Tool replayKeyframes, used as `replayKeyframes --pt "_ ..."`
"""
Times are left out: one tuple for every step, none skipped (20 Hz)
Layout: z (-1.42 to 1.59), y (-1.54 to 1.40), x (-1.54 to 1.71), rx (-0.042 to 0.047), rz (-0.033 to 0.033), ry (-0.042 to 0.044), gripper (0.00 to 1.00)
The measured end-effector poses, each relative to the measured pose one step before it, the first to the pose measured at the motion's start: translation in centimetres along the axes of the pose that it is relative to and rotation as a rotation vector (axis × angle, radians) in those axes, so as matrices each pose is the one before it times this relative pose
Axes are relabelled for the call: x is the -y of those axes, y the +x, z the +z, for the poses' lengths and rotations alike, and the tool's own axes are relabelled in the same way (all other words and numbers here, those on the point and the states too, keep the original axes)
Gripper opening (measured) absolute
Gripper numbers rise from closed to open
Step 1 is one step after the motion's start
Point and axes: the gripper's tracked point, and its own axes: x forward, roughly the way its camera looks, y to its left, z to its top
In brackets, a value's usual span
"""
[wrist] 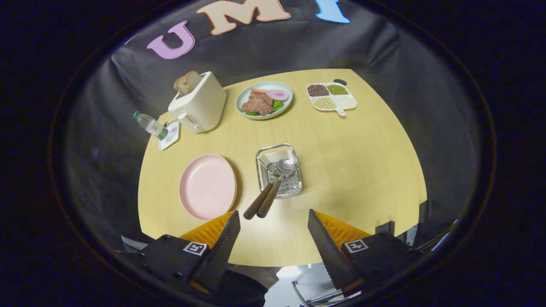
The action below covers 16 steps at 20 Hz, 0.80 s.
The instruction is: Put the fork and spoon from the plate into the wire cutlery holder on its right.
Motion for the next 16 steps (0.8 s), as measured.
replayKeyframes --pt "0.253 -0.373 -0.408 0.02644 0.01101 0.00638 1.0" --pt "0.456 -0.404 -0.518 0.03713 0.01372 0.00159 1.0" --pt "0.565 -0.488 -0.553 0.04681 0.01428 -0.00263 1.0" --pt "0.864 -0.491 -0.565 0.05953 0.01363 -0.00321 1.0" --pt "1.042 -0.553 -0.714 0.0693 0.01707 -0.00186 1.0" --pt "1.119 -0.49 -0.701 0.07224 0.01581 -0.00011 1.0" --pt "1.352 -0.678 -0.664 0.07795 0.01589 -0.00095 1.0" --pt "1.2 -0.529 -0.422 0.0609 0.00771 -0.00083 1.0" --pt "1.416 -0.79 -0.291 0.06512 0.00607 -0.00377 1.0" --pt "1.34 -0.818 -0.065 0.06531 0.00245 -0.00504 1.0" --pt "1.48 -0.682 -0.16 0.06593 0.00047 -0.00844 1.0" --pt "1.312 -0.524 -0.111 0.05977 0.00062 -0.00808 1.0" --pt "1.282 -0.542 -0.343 0.05813 0.00712 -0.00856 1.0" --pt "1.288 -0.52 -0.278 0.05649 0.00925 -0.01071 1.0" --pt "1.123 -0.509 -0.171 0.04994 0.00374 -0.01472 1.0" --pt "0.938 -0.493 0.026 0.04514 -0.00379 -0.01624 0.99"
